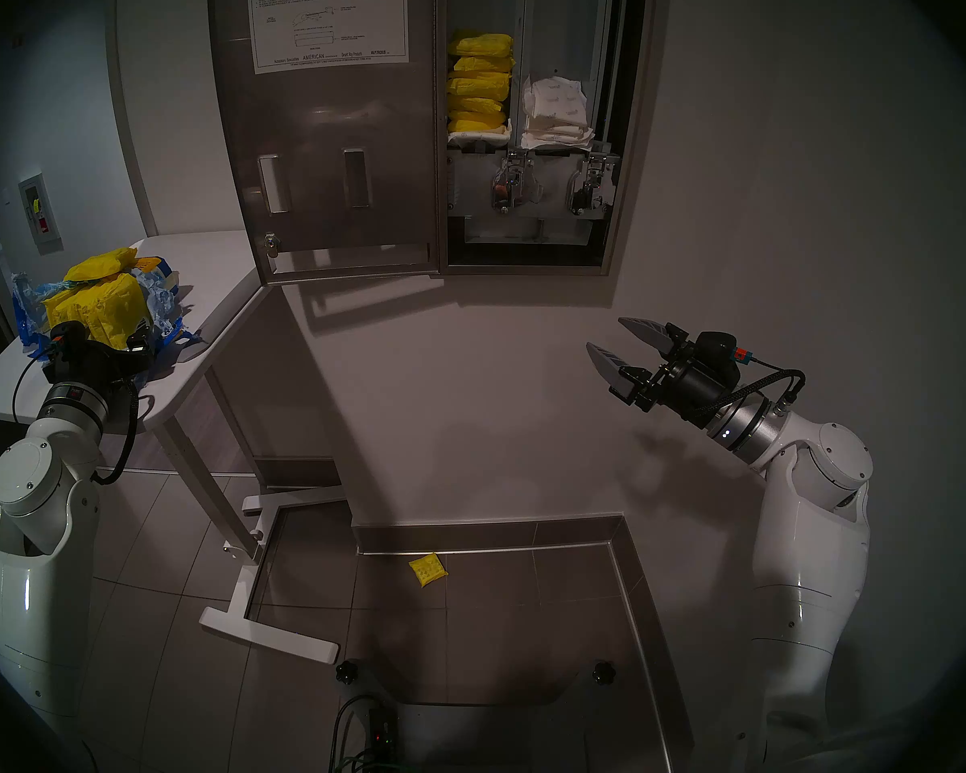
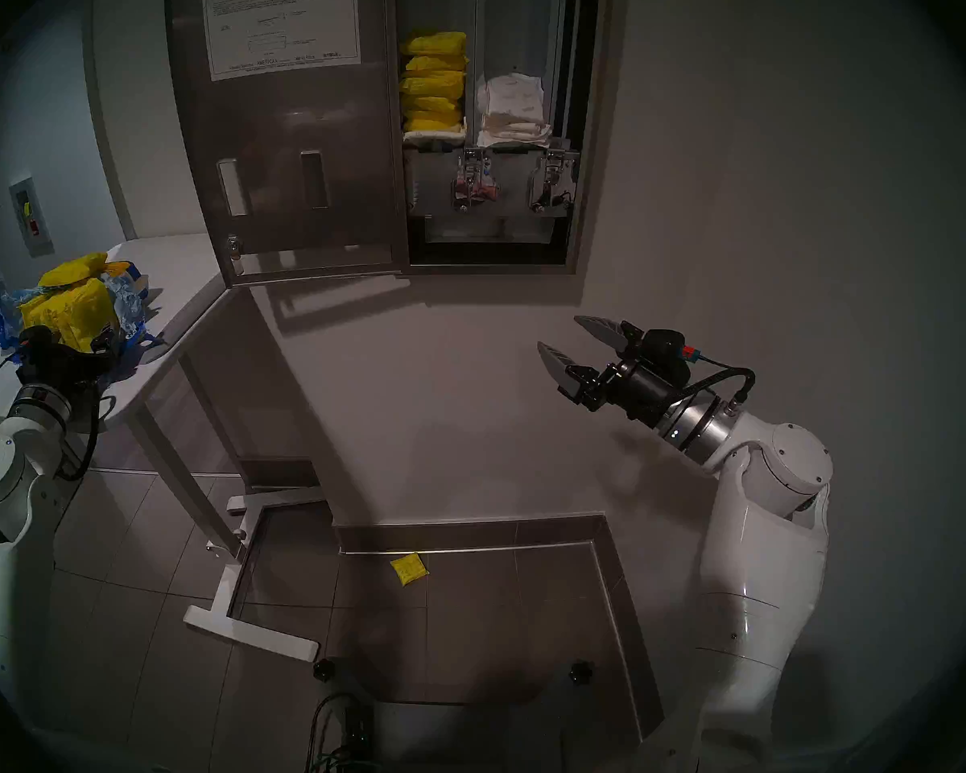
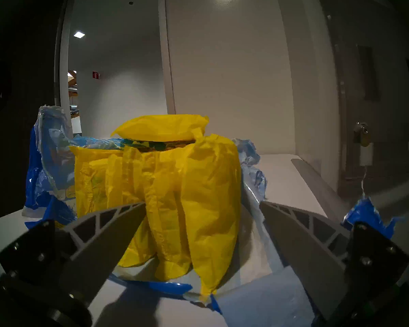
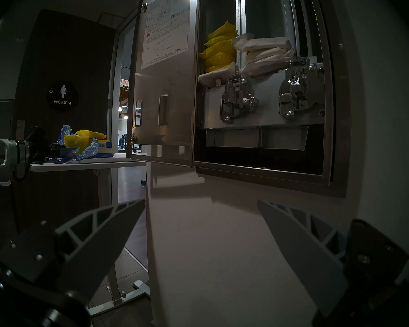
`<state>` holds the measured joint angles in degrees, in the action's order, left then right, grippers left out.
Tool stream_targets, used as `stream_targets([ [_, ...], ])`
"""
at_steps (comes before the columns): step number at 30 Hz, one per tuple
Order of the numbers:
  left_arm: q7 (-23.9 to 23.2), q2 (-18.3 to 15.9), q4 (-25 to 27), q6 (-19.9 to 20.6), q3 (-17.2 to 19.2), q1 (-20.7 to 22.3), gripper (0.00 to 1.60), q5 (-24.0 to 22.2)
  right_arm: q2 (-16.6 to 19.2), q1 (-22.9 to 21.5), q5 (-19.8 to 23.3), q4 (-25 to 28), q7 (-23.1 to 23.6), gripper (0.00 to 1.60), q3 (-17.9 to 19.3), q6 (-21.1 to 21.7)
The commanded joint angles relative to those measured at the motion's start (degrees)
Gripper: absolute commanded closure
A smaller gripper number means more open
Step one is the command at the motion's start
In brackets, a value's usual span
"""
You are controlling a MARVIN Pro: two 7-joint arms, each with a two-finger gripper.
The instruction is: Open the dispenser door, put the pads inside, close the door
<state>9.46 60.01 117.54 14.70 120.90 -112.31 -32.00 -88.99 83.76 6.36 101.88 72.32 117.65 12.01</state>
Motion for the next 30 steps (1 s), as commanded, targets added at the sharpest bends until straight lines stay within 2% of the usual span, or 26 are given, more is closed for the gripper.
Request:
stream_targets([
  [1, -1.21, 0.87, 2.48, 0.47, 0.04, -2.31, 0.00, -0.70, 0.09, -1.41, 0.54, 1.49, 0.08, 0.00, -0.14, 0.06],
  [19, -0.33, 1.26, 2.49, 0.52, 0.10, -2.14, 0.00, 0.19, 0.09, -1.41, 0.54, 1.50, 0.08, 0.00, -0.14, 0.07],
  [30, 0.58, -1.17, -2.19, -1.74, 0.45, 0.68, 0.00, 2.77, 0.09, -1.41, 0.54, 1.48, 0.08, 0.00, -0.14, 0.05],
])
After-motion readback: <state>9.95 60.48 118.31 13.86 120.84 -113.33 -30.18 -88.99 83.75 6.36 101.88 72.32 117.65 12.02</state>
